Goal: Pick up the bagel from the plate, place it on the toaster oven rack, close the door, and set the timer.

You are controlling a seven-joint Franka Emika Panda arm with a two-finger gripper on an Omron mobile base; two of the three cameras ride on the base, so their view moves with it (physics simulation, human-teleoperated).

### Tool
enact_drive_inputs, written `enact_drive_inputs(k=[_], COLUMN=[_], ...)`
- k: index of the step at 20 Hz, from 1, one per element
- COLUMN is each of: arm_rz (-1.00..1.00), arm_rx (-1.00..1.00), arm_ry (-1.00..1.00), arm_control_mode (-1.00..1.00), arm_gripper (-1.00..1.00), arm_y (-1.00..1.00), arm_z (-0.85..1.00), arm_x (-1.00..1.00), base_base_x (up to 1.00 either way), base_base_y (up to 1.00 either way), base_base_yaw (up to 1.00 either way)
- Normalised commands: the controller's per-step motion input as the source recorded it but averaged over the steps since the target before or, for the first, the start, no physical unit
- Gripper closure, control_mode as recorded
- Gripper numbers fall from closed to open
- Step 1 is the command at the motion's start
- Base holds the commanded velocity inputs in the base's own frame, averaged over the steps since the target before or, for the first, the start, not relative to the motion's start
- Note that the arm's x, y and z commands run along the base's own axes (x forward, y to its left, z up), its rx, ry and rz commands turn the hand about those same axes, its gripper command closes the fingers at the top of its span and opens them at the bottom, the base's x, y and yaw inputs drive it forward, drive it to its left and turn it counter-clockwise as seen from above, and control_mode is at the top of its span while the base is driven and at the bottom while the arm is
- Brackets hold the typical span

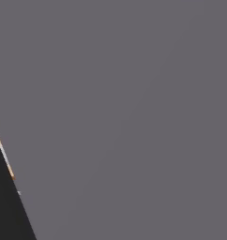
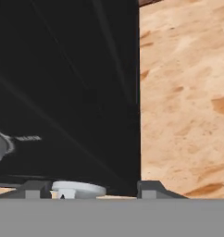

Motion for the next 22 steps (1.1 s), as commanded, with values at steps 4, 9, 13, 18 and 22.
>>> enact_drive_inputs(k=[4, 9, 13, 18, 22], arm_rz=[-0.01, -0.02, -0.02, -0.05, -0.07], arm_rx=[0.05, 0.04, 0.03, 0.01, 0.0], arm_ry=[0.01, 0.0, 0.0, 0.0, 0.0], arm_control_mode=[-1.0, -1.0, -1.0, -1.0, -1.0], arm_gripper=[1.0, 1.0, 1.0, 1.0, 1.0], arm_y=[-0.53, -0.55, -0.58, -0.58, -0.61], arm_z=[0.0, 0.0, -0.03, -0.14, -0.16], arm_x=[0.08, 0.03, 0.0, 0.0, -0.02], base_base_x=[0.0, 0.0, 0.0, 0.0, 0.0], base_base_y=[0.0, 0.0, 0.0, 0.0, 0.0], base_base_yaw=[0.0, 0.0, 0.0, 0.0, 0.0])
